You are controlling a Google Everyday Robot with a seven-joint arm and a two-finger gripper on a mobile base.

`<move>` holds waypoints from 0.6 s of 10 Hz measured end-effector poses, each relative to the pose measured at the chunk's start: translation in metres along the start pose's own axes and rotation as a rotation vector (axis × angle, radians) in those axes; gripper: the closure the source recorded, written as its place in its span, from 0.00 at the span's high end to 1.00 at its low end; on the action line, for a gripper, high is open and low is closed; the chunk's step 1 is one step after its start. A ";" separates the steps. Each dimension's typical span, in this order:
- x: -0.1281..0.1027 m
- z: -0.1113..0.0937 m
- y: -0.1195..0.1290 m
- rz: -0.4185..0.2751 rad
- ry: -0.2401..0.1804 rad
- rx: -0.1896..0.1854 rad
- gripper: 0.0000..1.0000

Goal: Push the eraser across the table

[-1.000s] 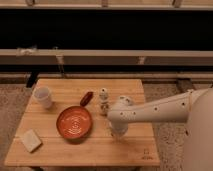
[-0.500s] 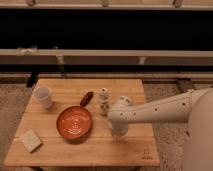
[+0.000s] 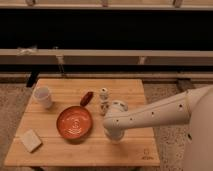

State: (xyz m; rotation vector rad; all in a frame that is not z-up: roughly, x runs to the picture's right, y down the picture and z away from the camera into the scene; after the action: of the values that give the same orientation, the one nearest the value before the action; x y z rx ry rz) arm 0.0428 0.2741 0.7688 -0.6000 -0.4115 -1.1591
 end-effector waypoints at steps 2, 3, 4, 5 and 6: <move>-0.001 -0.004 -0.001 -0.006 0.006 0.004 0.00; 0.002 -0.006 -0.002 -0.011 0.009 0.012 0.00; 0.005 -0.007 -0.003 -0.012 0.008 0.015 0.00; 0.008 -0.007 -0.004 -0.011 0.008 0.018 0.00; 0.013 -0.007 -0.006 -0.011 0.006 0.023 0.00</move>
State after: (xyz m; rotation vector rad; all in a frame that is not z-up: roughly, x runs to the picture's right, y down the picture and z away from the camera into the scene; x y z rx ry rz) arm 0.0414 0.2586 0.7729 -0.5752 -0.4231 -1.1650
